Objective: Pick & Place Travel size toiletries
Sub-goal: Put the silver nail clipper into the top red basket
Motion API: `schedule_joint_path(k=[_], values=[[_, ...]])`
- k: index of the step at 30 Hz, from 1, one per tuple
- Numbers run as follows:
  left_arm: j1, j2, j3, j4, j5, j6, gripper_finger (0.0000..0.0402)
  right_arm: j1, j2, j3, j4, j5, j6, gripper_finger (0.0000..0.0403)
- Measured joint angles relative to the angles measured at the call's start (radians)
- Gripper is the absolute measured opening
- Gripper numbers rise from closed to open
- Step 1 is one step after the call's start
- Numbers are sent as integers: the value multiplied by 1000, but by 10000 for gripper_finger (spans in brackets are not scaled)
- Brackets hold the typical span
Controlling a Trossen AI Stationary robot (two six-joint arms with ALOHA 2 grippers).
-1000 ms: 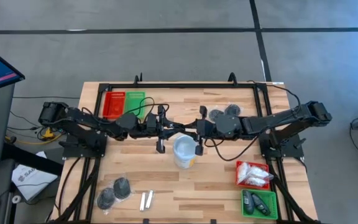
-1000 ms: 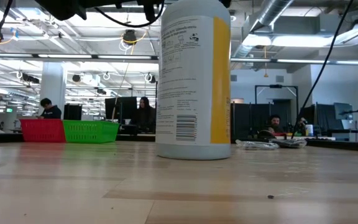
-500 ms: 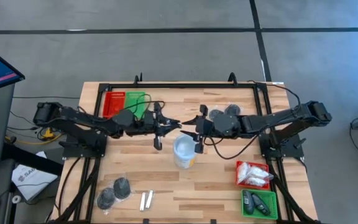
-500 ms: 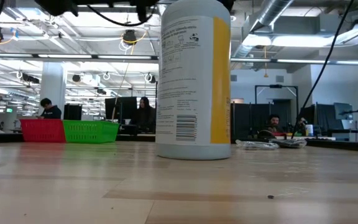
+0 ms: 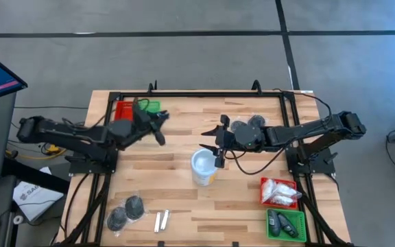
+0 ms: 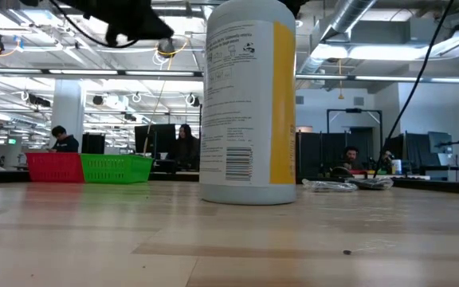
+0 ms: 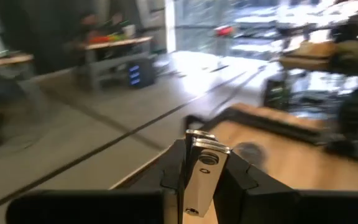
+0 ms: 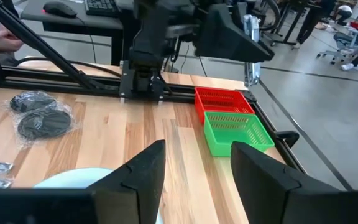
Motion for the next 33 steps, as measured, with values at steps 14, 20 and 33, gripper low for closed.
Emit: schedule_joint_path(k=[14, 20, 33], values=[[297, -14, 0, -287, -3, -170, 38, 0, 0, 0, -44, -1, 11, 166], [431, -6, 1, -433, 41, -248, 38, 0, 0, 0, -53, -2, 11, 164], [707, 38, 1, -673, 182, -304, 38, 0, 0, 0, -71, -2, 8, 160]])
